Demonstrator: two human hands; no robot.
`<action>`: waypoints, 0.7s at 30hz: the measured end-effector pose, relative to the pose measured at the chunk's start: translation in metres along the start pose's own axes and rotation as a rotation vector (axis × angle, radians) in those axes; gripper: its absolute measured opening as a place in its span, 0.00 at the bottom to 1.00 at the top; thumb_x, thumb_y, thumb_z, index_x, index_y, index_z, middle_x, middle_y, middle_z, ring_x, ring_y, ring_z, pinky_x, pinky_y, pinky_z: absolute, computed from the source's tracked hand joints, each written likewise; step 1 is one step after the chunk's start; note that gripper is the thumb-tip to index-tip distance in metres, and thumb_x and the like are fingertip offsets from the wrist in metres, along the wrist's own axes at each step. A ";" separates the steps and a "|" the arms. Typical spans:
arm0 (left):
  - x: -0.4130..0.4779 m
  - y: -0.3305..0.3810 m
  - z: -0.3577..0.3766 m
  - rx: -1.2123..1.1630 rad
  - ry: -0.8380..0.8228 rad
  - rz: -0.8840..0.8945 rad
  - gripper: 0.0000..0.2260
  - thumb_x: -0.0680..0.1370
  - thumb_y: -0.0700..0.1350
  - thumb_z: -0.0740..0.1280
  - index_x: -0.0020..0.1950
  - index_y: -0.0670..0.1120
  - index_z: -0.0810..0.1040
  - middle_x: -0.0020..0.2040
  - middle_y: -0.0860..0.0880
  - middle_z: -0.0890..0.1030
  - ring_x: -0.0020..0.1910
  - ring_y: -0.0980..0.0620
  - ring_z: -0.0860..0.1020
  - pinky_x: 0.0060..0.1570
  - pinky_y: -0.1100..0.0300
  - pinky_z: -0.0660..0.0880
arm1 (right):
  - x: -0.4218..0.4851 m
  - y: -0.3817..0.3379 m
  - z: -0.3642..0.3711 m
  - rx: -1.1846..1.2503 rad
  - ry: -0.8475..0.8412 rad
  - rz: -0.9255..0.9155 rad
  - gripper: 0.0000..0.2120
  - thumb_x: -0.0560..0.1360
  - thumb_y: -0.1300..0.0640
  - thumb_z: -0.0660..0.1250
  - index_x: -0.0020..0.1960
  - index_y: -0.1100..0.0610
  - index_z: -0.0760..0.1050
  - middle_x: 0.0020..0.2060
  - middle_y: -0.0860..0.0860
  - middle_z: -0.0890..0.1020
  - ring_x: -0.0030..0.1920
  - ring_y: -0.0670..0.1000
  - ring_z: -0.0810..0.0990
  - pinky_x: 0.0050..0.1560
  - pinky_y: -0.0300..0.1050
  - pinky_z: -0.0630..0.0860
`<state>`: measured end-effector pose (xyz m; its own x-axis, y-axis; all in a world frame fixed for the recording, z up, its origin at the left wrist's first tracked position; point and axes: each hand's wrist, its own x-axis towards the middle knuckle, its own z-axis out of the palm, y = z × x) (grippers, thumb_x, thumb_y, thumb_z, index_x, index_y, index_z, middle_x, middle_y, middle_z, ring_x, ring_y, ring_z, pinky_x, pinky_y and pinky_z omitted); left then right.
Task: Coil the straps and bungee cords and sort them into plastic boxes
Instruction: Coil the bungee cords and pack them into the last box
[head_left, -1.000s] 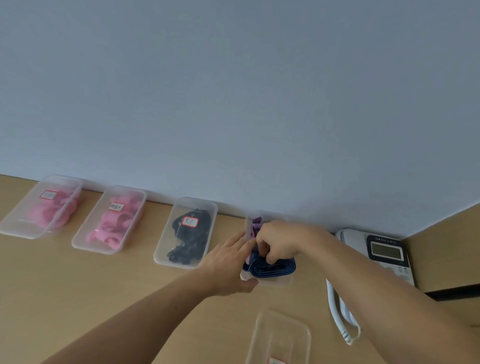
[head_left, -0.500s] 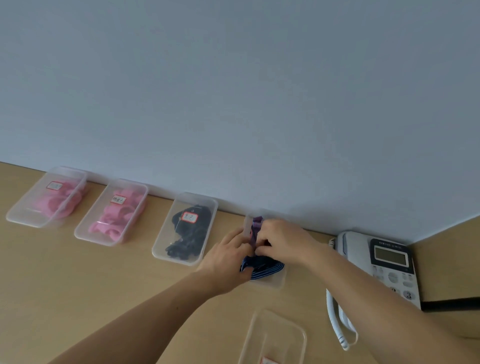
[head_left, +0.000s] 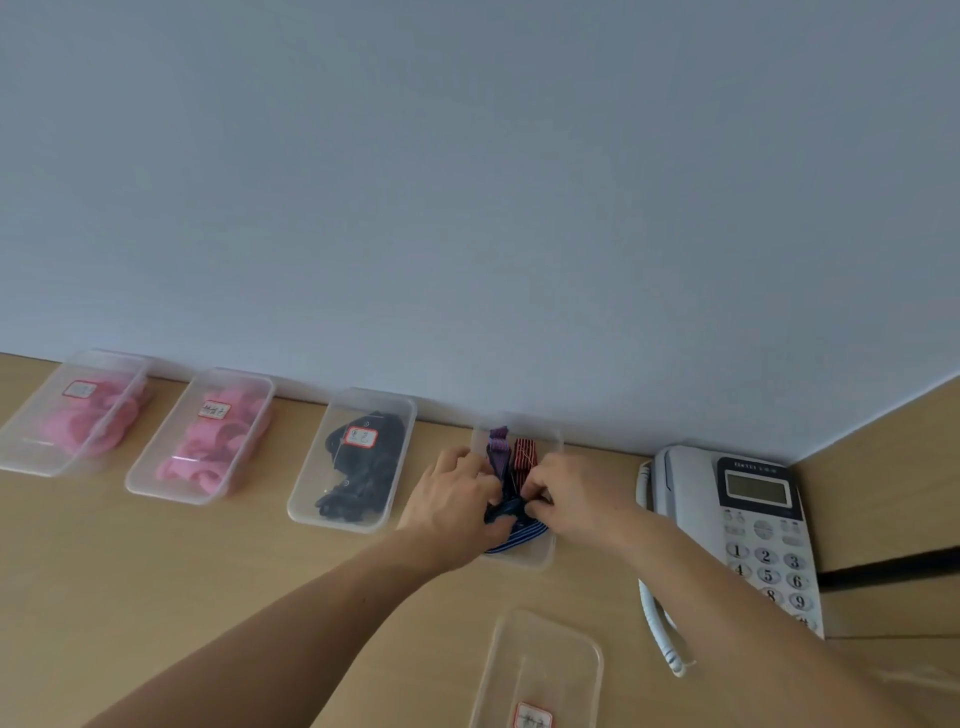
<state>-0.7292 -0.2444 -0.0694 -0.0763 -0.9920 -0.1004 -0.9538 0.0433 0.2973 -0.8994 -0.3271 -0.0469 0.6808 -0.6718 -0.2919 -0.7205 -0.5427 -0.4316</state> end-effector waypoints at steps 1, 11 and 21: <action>0.002 0.001 -0.001 -0.017 -0.003 -0.001 0.16 0.75 0.60 0.66 0.54 0.52 0.83 0.60 0.53 0.77 0.67 0.48 0.64 0.65 0.54 0.67 | -0.002 0.002 0.000 0.004 -0.007 -0.001 0.07 0.74 0.56 0.70 0.52 0.52 0.82 0.49 0.48 0.79 0.50 0.51 0.78 0.48 0.44 0.73; 0.007 -0.005 -0.017 0.015 -0.036 0.106 0.30 0.70 0.59 0.64 0.72 0.59 0.70 0.59 0.53 0.74 0.60 0.48 0.67 0.63 0.53 0.66 | -0.008 0.002 0.006 0.084 -0.044 -0.085 0.14 0.74 0.65 0.65 0.52 0.51 0.83 0.55 0.43 0.81 0.55 0.48 0.78 0.55 0.41 0.74; 0.021 -0.007 -0.018 -0.270 -0.186 0.083 0.12 0.72 0.53 0.66 0.50 0.48 0.83 0.41 0.50 0.81 0.43 0.50 0.75 0.46 0.52 0.76 | -0.009 0.008 0.013 0.185 0.041 0.079 0.09 0.75 0.56 0.68 0.53 0.46 0.81 0.43 0.37 0.76 0.40 0.36 0.73 0.37 0.27 0.65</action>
<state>-0.7189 -0.2681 -0.0565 -0.2261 -0.9467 -0.2294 -0.8325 0.0655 0.5502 -0.9097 -0.3194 -0.0588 0.6149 -0.7303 -0.2977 -0.7321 -0.3883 -0.5597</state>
